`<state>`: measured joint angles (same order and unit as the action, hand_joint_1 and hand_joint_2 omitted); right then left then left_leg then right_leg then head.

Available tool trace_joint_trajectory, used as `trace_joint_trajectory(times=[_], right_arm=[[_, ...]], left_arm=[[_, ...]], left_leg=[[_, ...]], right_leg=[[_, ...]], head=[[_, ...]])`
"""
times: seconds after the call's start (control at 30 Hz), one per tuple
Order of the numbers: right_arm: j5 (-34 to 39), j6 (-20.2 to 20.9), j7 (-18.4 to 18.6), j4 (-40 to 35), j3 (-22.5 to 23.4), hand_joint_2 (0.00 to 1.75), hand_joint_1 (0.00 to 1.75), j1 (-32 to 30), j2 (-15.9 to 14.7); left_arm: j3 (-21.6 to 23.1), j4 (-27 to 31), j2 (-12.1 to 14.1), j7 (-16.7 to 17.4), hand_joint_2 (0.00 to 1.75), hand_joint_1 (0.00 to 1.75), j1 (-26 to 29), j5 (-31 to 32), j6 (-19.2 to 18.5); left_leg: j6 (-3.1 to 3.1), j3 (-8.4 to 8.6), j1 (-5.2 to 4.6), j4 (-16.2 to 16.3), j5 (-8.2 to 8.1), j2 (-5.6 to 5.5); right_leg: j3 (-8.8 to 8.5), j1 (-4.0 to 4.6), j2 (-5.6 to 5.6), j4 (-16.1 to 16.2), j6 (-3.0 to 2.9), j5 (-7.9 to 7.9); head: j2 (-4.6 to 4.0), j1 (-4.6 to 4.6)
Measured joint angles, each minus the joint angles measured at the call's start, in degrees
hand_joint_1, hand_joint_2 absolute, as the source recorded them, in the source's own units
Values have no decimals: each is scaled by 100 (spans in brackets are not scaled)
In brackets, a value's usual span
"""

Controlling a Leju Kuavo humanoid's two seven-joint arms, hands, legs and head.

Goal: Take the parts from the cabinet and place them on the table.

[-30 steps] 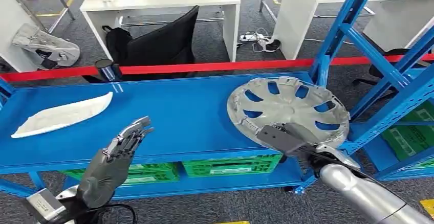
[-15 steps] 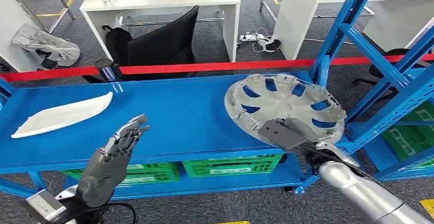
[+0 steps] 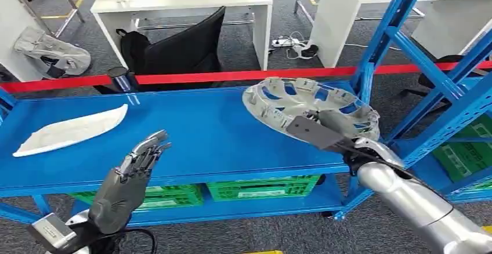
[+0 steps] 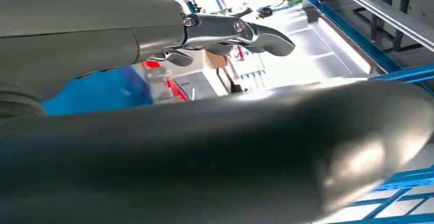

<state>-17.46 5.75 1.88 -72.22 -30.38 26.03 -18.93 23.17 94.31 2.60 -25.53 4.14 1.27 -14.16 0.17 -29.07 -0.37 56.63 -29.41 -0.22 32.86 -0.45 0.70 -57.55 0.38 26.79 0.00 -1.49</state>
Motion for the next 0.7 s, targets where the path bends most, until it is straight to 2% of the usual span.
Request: trace_joint_trajectory(times=[0.33,0.7], right_arm=[[268,-7,17,2,-87,175,175,699,85],[1620,241,-206,-50,-122,175,175,1046,203]], left_arm=[[0,-68,-17,-6,0,0,-23,-26,-39],[0,-136,-22,-61,0,0,-22,-68,-61]], left_leg=[[0,-6,0,0,0,-2],[0,-7,0,0,0,-4]], right_leg=[[3,0,-1,0,0,0],[3,1,-2,0,0,0]], head=[[0,0],[0,0]])
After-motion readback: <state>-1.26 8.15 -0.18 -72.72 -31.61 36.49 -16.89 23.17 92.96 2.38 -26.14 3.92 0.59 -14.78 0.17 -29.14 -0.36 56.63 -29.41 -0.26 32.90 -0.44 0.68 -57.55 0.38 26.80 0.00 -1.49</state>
